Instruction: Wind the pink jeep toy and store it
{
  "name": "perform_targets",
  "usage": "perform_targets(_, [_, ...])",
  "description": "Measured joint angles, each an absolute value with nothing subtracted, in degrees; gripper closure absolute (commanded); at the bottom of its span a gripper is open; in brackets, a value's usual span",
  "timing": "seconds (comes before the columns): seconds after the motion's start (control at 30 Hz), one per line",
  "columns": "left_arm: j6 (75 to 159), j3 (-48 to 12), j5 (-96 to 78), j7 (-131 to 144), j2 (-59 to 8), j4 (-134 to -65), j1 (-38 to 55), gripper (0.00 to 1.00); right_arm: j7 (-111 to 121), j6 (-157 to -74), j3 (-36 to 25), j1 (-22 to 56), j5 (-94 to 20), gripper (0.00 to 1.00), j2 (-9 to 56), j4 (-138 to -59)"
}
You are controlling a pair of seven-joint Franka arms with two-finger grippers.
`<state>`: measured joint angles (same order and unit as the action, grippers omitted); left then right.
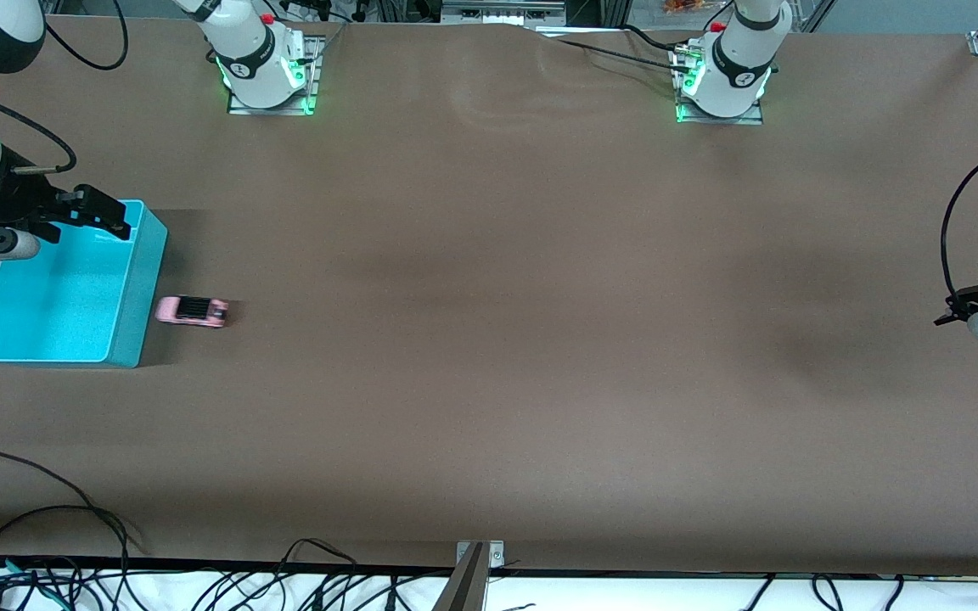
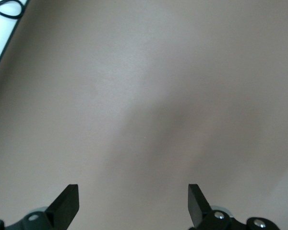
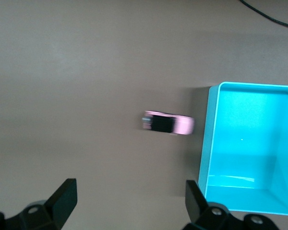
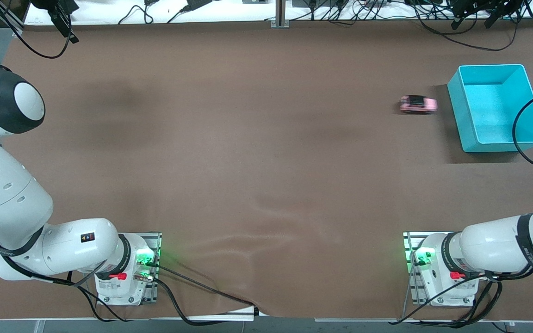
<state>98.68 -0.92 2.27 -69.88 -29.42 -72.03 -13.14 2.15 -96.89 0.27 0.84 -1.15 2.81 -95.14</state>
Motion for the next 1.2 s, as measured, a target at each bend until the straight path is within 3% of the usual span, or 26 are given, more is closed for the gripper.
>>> perform_targets(1.2, [95.95, -1.15, -1.18, -47.18, -26.91, -70.35, -12.48, 0.00, 2.13, -96.85, 0.34, 0.85, -0.91, 0.00, 3.30, -95.14])
